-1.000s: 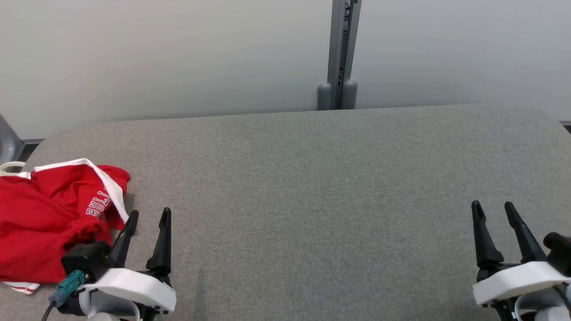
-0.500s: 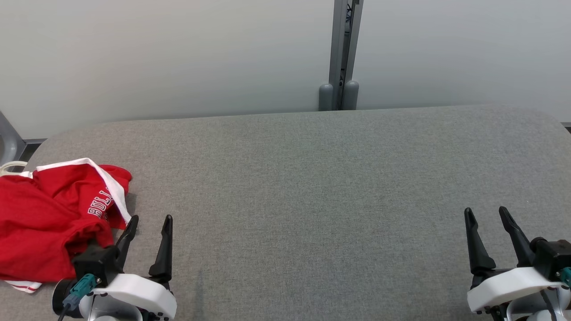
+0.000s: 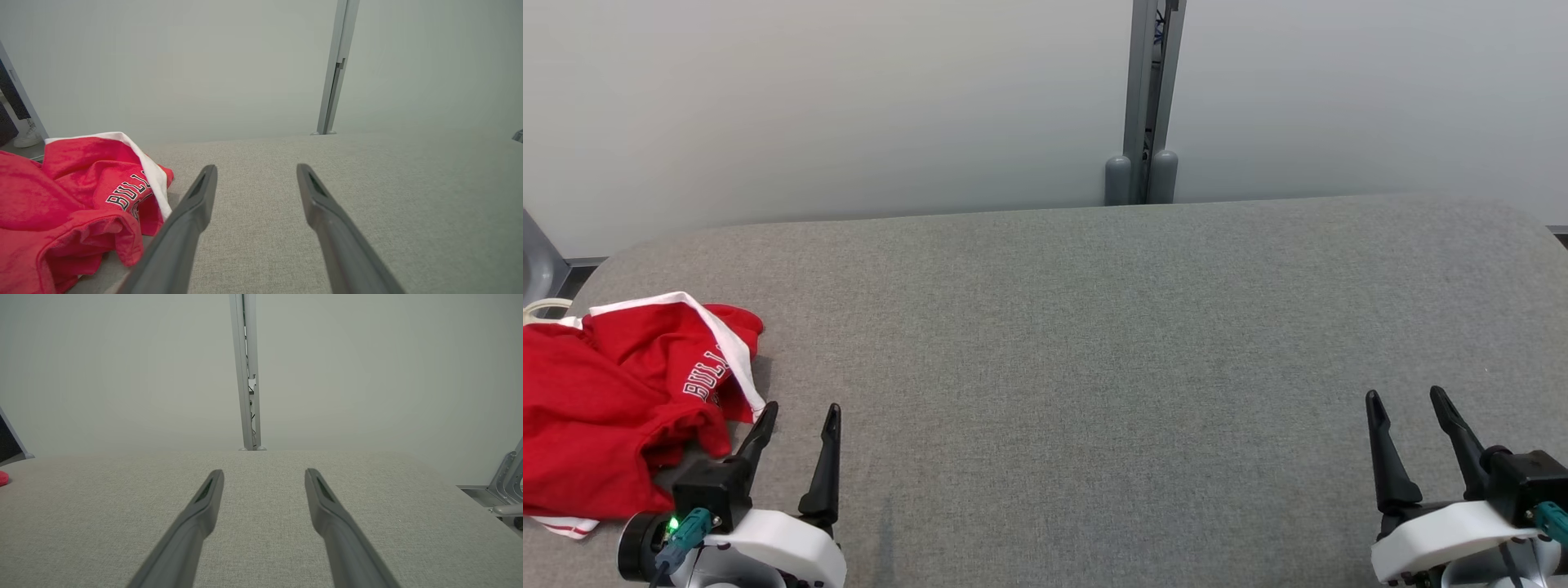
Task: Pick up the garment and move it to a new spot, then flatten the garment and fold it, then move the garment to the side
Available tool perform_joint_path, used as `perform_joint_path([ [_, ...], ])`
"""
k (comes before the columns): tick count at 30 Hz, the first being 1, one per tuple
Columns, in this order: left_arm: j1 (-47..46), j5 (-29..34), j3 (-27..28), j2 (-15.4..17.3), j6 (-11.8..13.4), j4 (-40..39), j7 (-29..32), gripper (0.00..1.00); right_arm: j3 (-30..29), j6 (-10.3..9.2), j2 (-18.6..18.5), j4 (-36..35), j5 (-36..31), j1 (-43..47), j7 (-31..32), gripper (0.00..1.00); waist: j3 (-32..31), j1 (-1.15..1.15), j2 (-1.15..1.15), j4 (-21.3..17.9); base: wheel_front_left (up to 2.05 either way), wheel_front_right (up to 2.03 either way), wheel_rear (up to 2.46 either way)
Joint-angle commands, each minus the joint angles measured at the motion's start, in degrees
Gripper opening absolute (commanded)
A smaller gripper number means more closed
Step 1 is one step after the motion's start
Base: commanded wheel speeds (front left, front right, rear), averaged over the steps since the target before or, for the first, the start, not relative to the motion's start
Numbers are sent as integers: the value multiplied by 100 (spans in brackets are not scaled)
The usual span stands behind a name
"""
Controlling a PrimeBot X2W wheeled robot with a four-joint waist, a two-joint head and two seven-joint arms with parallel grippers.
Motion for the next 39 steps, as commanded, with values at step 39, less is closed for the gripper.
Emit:
perform_joint_path([
  [39, -248, 445, 88, -77, 84, 343, -204, 100, -141, 22, 101, 105, -317, 123, -226, 100, -18, 0, 0, 239, 0, 0, 0],
])
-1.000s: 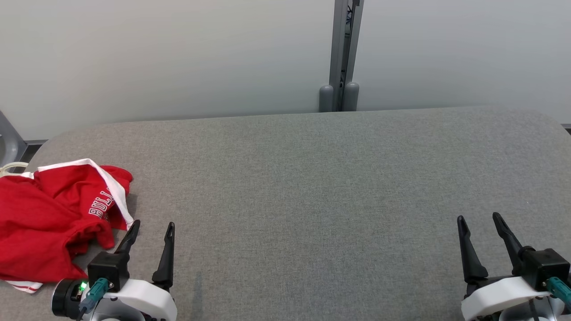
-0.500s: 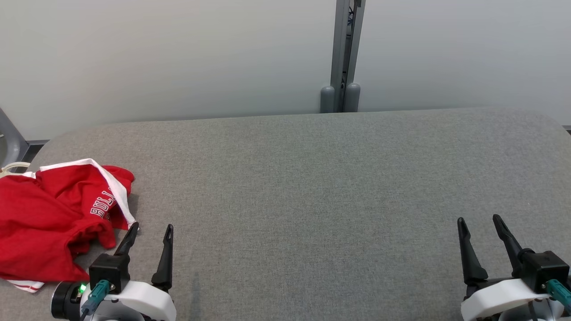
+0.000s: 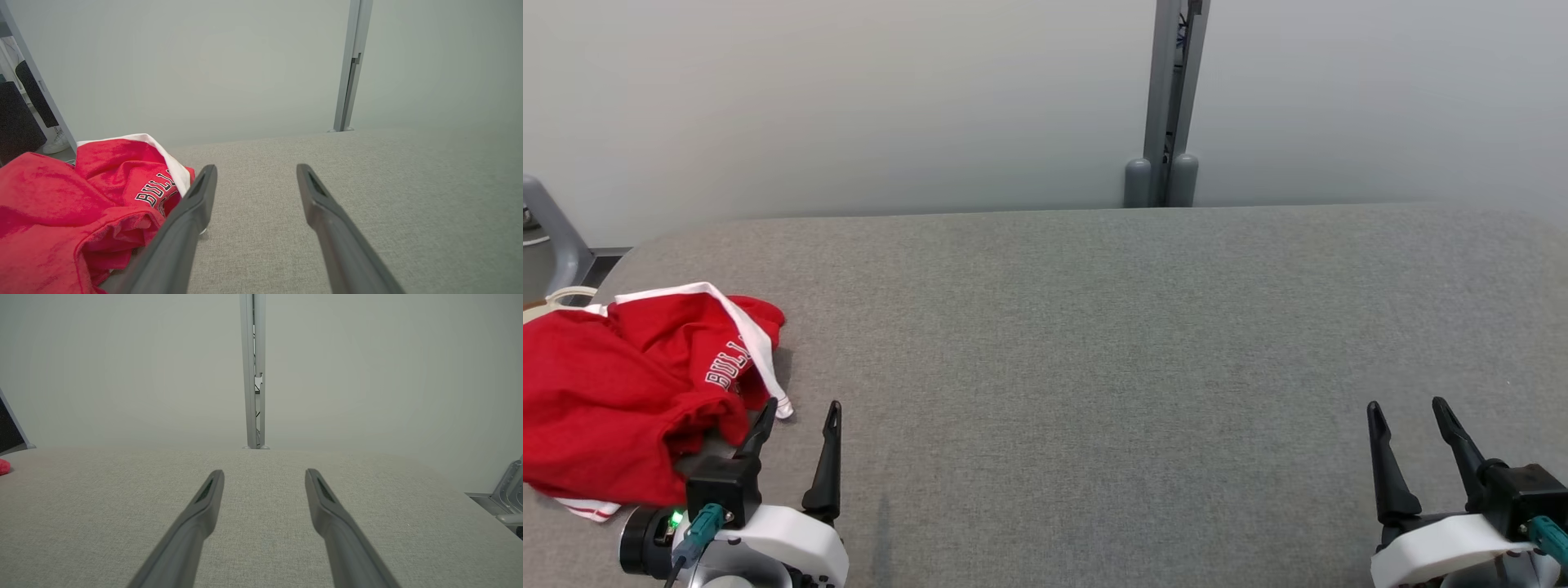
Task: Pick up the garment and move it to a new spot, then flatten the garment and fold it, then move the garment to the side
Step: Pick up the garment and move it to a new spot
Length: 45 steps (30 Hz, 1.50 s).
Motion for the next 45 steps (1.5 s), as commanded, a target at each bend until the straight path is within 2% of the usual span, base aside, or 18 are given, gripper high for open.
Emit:
perform_joint_path([
  [1, -117, -2, 25, -4, 20, -22, -10, 100, -17, 13, -8, -37, 7, 66, -29, 100, 4, 0, 0, 142, 0, 0, 0],
  [5, -203, -49, 48, -25, -13, -22, -10, 100, -26, 13, -7, -109, 7, 81, -28, 100, 16, 0, 0, 408, 0, 0, 0],
  [19, -342, -101, 218, -138, -63, -98, -9, 100, 139, 12, 19, -334, 43, -21, 65, 100, 112, 0, 0, 2055, 0, 0, 0],
  [25, -296, -113, 366, -178, -92, -131, -8, 100, 303, 12, 23, -432, 87, -77, 109, 100, 165, 0, 0, 2541, 0, 0, 0],
  [31, -248, -73, 460, -210, -132, -161, -7, 100, 365, 12, 28, -503, 65, -99, 147, 100, 206, 0, 0, 2765, 0, 0, 0],
  [45, -378, 61, 520, -322, -234, -166, -7, 100, 366, 12, 11, -591, 77, -71, 194, 100, 317, 0, 0, 2803, 0, 0, 0],
])
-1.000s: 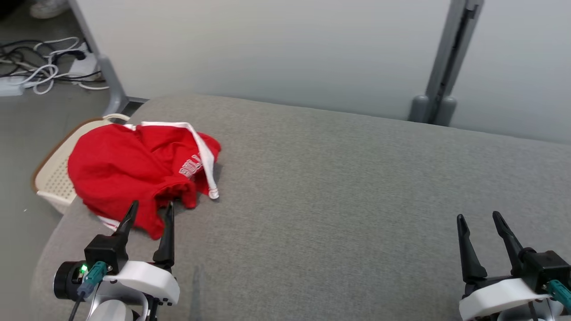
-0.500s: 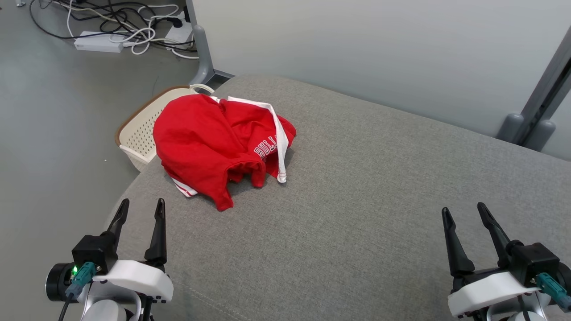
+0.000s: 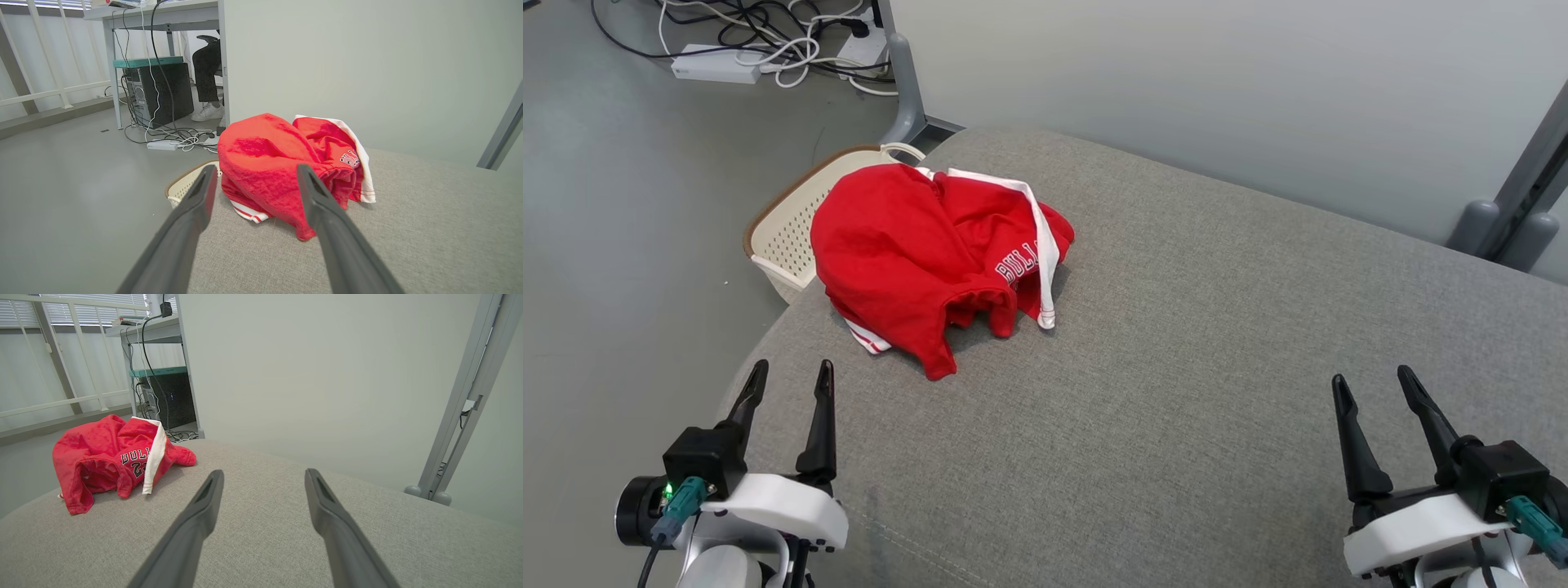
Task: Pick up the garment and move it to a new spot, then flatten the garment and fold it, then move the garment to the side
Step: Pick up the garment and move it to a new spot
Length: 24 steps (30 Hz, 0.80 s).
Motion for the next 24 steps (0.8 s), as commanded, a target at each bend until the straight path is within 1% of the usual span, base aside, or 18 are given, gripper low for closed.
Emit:
perform_joint_path([
  [1, -126, 10, 18, -1, -19, -2, -2, 100, -4, 11, -36, -32, -2, -22, 25, 100, 43, 0, 0, -24, 0, 0, 0],
  [6, -286, -66, 46, -54, -61, -37, -1, 100, 39, 11, -91, -122, -21, -118, 84, 100, 225, 0, 0, -131, 0, 0, 0],
  [10, -612, -171, 35, -112, -123, -69, -2, 100, 54, 11, -199, -300, -56, -249, 201, 100, 583, 0, 0, -315, 0, 0, 0],
  [13, -942, -303, -12, -136, -179, 92, -1, 100, 109, 11, -314, -445, -49, -371, 280, 100, 890, 0, 0, -481, 0, 0, 0],
  [15, -1212, -404, -59, -151, -215, 320, -2, 100, 128, 11, -396, -524, -19, -450, 329, 100, 1091, 0, 0, -576, 0, 0, 0],
  [18, -1676, -593, -123, -161, -258, 864, -2, 100, 159, 11, -478, -637, -2, -556, 402, 100, 1373, 0, 0, -720, 0, 0, 0],
  [24, -2471, -824, -273, -151, -317, 2181, 133, 100, 220, 11, -580, -729, 11, -695, 477, 100, 1747, 0, 0, -925, 0, 0, 0],
])
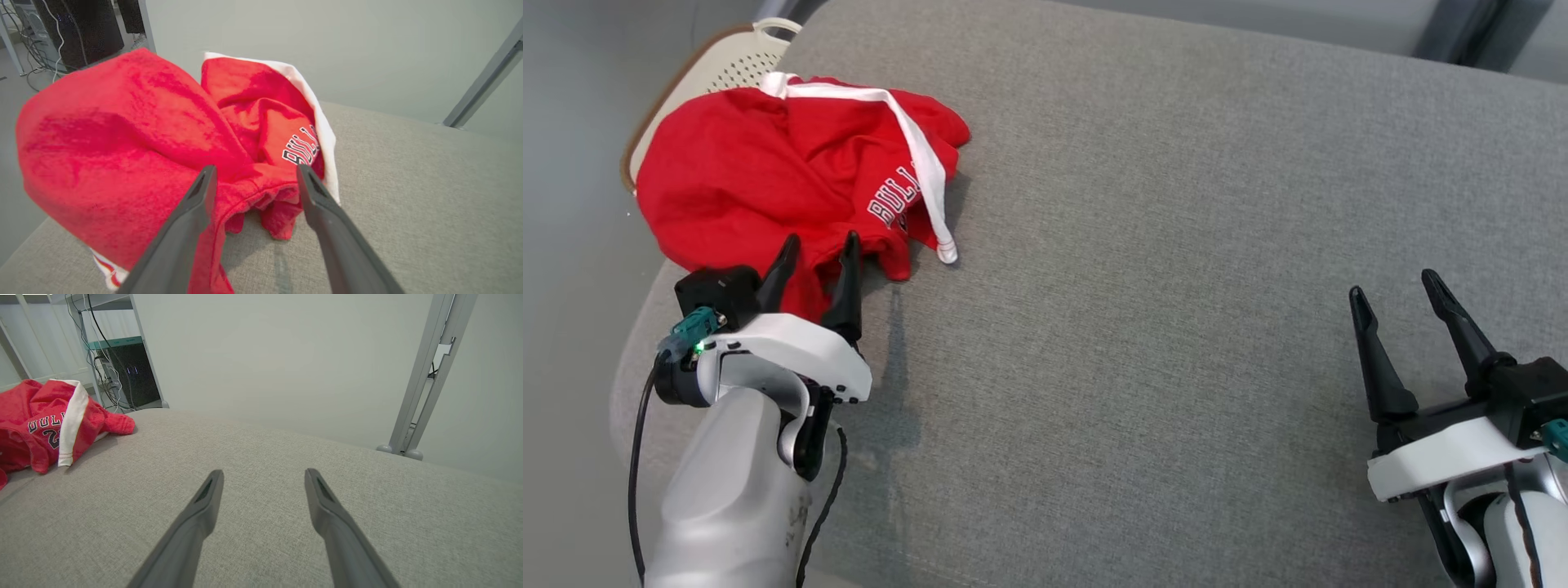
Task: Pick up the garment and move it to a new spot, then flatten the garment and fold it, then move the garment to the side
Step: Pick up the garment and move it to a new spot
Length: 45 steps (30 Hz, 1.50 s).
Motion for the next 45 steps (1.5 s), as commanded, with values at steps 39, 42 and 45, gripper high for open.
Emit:
perform_joint_path([
  [39, 1023, 442, 149, 513, 511, -2891, 45, 0, -337, 11, 373, 156, 71, 273, -271, 100, -768, 0, 0, -782, 0, 0, 0],
  [42, 1473, 416, 66, 466, 545, -3596, 237, 0, -347, 11, 416, 166, 83, 346, -307, 100, -894, 0, 0, -986, 0, 0, 0],
  [45, 1829, 361, 9, 484, 528, -4161, 438, 0, -324, 11, 469, 185, 114, 420, -319, 100, -997, 0, 0, -1224, 0, 0, 0],
])
